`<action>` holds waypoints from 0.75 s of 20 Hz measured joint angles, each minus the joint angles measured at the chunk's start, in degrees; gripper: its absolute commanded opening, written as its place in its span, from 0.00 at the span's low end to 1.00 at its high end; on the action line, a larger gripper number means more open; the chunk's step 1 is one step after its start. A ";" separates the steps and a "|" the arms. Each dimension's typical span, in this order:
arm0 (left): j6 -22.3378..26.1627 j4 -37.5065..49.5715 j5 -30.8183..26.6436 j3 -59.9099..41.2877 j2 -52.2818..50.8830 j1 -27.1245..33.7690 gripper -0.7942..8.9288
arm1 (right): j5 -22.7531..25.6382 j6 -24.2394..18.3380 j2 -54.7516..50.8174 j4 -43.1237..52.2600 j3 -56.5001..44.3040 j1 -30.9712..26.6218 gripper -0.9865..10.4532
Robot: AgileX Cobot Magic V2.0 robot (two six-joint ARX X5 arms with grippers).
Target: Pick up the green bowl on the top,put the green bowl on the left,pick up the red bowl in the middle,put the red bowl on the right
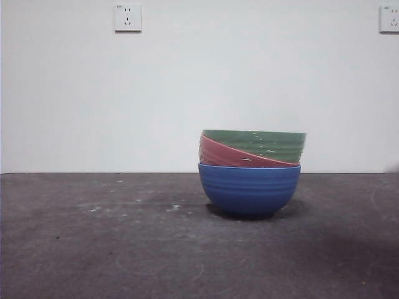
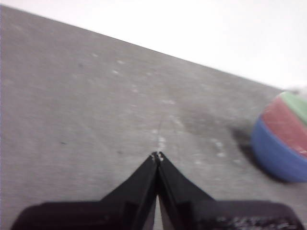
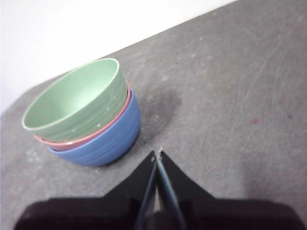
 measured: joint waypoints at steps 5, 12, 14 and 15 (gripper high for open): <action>-3.56 -1.03 3.30 1.14 0.20 0.00 0.07 | 0.02 3.52 0.66 -2.89 1.79 0.00 0.08; -4.55 -4.37 3.28 11.67 5.97 0.00 0.07 | 0.09 4.63 5.99 -5.25 12.17 0.00 0.08; -4.15 -4.39 3.52 14.82 9.44 0.00 0.07 | 0.09 4.55 8.55 -5.42 15.54 0.00 0.08; -3.67 -4.42 3.85 16.15 11.08 0.00 0.07 | 0.09 4.37 9.75 -5.46 16.98 0.00 0.08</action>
